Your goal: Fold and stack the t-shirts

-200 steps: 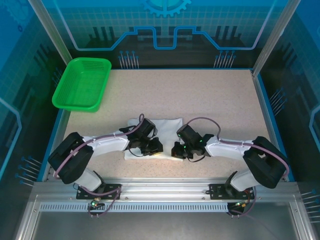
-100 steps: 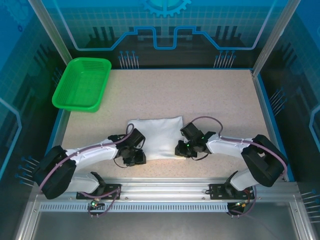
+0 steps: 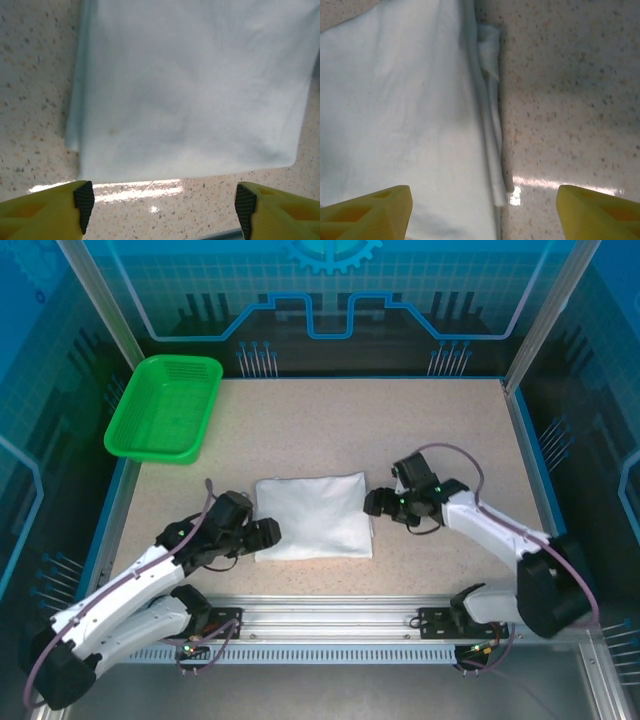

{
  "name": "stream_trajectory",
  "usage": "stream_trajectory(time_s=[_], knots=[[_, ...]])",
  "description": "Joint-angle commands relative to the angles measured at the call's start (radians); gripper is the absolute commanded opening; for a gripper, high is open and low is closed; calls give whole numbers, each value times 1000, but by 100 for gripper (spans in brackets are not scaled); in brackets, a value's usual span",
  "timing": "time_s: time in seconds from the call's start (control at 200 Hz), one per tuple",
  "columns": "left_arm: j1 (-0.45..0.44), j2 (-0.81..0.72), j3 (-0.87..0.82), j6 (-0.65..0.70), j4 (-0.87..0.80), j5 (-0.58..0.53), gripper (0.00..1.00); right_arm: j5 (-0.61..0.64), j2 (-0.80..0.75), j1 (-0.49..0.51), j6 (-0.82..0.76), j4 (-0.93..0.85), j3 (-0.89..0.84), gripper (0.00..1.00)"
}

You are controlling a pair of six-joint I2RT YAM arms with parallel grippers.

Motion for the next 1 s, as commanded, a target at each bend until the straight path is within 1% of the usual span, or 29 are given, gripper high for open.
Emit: stream_trajectory(time_s=[0.0, 0.105, 0.215, 0.305, 0.37, 0.435, 0.495, 0.615, 0.655, 0.695, 0.745, 0.79, 0.85, 0.995], knots=[[18, -9, -67, 9, 50, -43, 83, 5, 114, -2, -104, -73, 90, 73], [18, -11, -138, 4, 172, -20, 87, -20, 187, 13, -104, -29, 127, 70], [18, -10, -176, 8, 247, 6, 88, 3, 275, 51, -118, -62, 194, 68], [17, -14, -172, 32, 257, 13, 88, 17, 335, 75, -118, -80, 234, 63], [17, -28, -182, 34, 262, 7, 89, 66, 387, 81, -105, -132, 270, 59], [17, -53, -201, 29, 275, 4, 89, 107, 427, 81, -94, -156, 287, 53], [18, -73, -215, 20, 275, 3, 90, 144, 440, 84, -81, -158, 286, 52], [18, -93, -224, 13, 267, -3, 91, 143, 466, 88, -74, -142, 292, 51], [17, -97, -226, 14, 269, -4, 91, 149, 484, 90, -79, -155, 307, 46], [20, -98, -228, 13, 273, -2, 91, 149, 500, 90, -86, -161, 319, 39], [18, -97, -232, 12, 277, -1, 91, 163, 511, 87, -88, -164, 325, 24], [17, -97, -236, 12, 282, 1, 91, 193, 508, 74, -83, -172, 328, 14], [18, -98, -237, 10, 283, 0, 91, 226, 503, 47, -87, -191, 343, 9], [18, -96, -249, -2, 296, 8, 91, 355, 505, -27, -176, -280, 461, 4]])
